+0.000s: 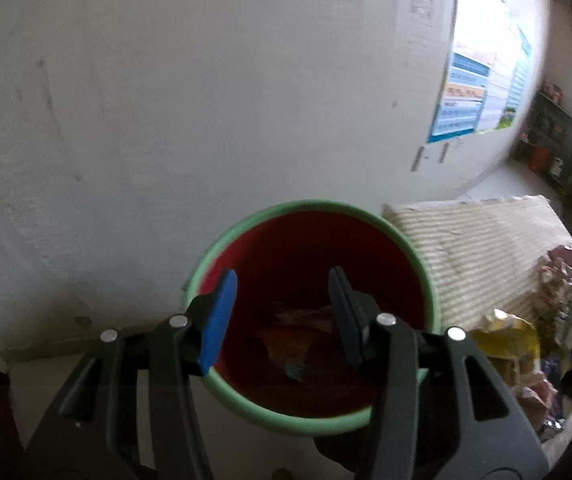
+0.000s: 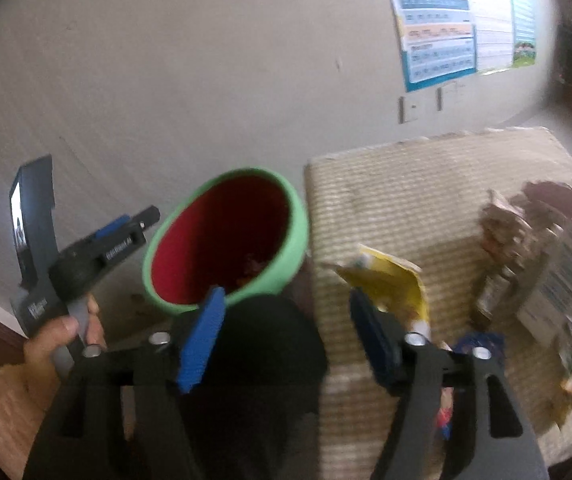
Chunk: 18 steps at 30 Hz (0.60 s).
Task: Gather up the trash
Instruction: 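Carry both wrappers over the green bin and open both grippers to drop them, then grasp the yellow wrapper with the left gripper while the right grasps the brown bottle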
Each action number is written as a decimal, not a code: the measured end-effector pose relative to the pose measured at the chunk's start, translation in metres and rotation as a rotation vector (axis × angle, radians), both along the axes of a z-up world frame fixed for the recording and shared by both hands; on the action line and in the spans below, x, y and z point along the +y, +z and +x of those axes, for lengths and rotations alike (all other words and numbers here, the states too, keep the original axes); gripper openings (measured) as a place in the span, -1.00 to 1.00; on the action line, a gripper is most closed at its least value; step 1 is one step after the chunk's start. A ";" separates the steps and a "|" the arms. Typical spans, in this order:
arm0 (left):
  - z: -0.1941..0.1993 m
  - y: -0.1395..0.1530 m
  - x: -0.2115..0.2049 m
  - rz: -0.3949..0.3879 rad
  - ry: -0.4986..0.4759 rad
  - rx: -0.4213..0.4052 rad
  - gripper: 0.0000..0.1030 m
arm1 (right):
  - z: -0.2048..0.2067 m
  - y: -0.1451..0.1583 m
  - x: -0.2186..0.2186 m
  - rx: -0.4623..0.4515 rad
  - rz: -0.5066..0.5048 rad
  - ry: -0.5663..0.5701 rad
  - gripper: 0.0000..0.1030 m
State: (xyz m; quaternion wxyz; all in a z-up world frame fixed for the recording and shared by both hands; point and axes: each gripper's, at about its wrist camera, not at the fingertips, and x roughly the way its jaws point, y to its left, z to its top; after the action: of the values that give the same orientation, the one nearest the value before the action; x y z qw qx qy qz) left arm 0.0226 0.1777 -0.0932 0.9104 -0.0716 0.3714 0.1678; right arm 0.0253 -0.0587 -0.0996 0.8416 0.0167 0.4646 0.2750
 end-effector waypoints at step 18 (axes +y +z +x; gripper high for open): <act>0.045 -0.021 -0.133 -0.280 -0.319 0.175 0.34 | -0.021 -0.006 -0.102 0.002 0.053 -0.232 0.31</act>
State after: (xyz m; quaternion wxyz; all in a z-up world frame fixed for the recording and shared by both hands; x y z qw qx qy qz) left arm 0.0676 0.0445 -0.1142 0.8709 -0.1229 0.4752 -0.0258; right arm 0.0039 -0.1603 -0.1057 0.8666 0.0930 0.4527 0.1880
